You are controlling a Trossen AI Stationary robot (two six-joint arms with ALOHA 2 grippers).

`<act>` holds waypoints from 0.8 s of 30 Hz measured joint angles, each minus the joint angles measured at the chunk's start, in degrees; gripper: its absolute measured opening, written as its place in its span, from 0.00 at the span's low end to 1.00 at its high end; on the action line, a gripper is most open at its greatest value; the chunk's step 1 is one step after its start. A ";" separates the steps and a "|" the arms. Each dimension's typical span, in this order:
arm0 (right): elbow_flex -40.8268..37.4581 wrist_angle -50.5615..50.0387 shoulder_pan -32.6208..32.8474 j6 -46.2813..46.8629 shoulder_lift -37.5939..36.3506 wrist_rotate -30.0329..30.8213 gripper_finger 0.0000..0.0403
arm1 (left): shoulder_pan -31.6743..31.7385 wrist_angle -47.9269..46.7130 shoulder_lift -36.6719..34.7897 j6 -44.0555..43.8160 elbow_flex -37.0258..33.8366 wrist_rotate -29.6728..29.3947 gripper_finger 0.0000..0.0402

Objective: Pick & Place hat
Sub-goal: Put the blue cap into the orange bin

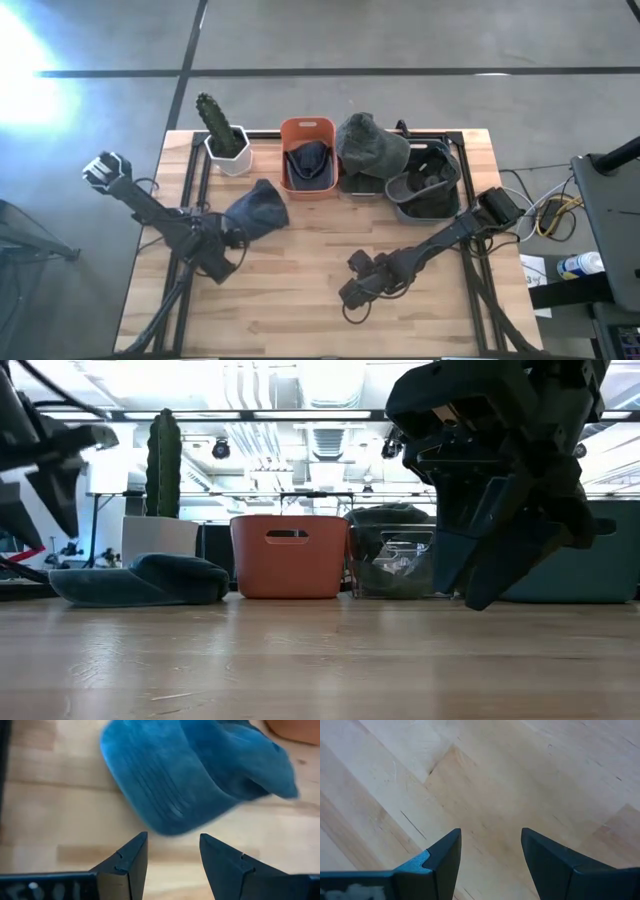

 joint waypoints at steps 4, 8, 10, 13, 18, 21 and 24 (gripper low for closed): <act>0.00 0.07 0.00 0.06 0.00 -0.02 0.50 | 0.05 -0.07 -0.85 -0.57 -3.52 2.02 0.43; 0.00 0.17 -0.01 0.14 0.00 -0.02 0.50 | 0.01 0.62 -2.05 -1.39 -7.10 2.64 0.43; 0.00 0.20 0.00 0.18 0.00 -0.02 0.50 | 0.18 2.03 -2.92 -1.53 -8.95 0.40 0.43; 0.00 0.25 0.00 0.28 0.00 -0.02 0.50 | 0.83 5.98 -4.65 -1.53 -12.24 -3.31 0.43; 0.00 0.35 0.00 0.70 0.00 -0.31 0.50 | 1.00 20.95 -6.68 -0.32 -19.34 -12.33 0.43; 0.01 0.35 -0.02 0.72 0.00 -1.15 0.50 | 1.08 31.04 -6.94 0.21 -24.50 -18.04 0.43; 0.00 0.33 -0.07 0.70 0.00 -2.84 0.50 | 1.30 40.28 -6.85 0.74 -29.25 -22.59 0.43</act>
